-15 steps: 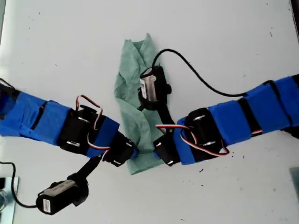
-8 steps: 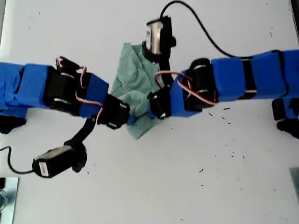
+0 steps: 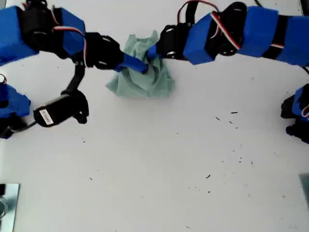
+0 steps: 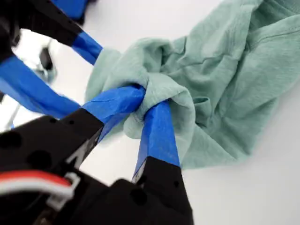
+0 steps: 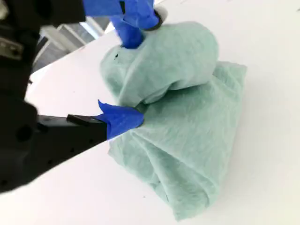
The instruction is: Fold t shirt
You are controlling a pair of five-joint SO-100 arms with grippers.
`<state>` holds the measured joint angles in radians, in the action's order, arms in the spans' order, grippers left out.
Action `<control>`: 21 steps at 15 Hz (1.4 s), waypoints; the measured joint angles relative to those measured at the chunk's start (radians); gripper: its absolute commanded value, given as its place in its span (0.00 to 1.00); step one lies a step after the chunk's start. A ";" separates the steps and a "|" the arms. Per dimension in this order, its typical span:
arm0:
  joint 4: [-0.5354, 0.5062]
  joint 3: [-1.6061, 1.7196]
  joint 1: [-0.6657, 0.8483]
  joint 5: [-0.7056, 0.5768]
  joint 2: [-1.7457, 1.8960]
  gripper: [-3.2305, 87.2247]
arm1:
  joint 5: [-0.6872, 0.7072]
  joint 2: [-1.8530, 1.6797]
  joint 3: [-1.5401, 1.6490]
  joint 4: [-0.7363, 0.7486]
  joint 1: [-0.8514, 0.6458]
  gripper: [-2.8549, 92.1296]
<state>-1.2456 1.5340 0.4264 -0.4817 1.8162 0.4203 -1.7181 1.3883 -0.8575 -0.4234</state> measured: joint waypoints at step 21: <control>0.158 0.454 0.095 0.025 0.345 0.39 | 0.242 0.143 -0.198 -0.098 -0.255 0.39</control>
<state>-1.0876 1.9880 0.5216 -0.4571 2.1614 0.6627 -1.5754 1.1904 -0.9557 -0.6780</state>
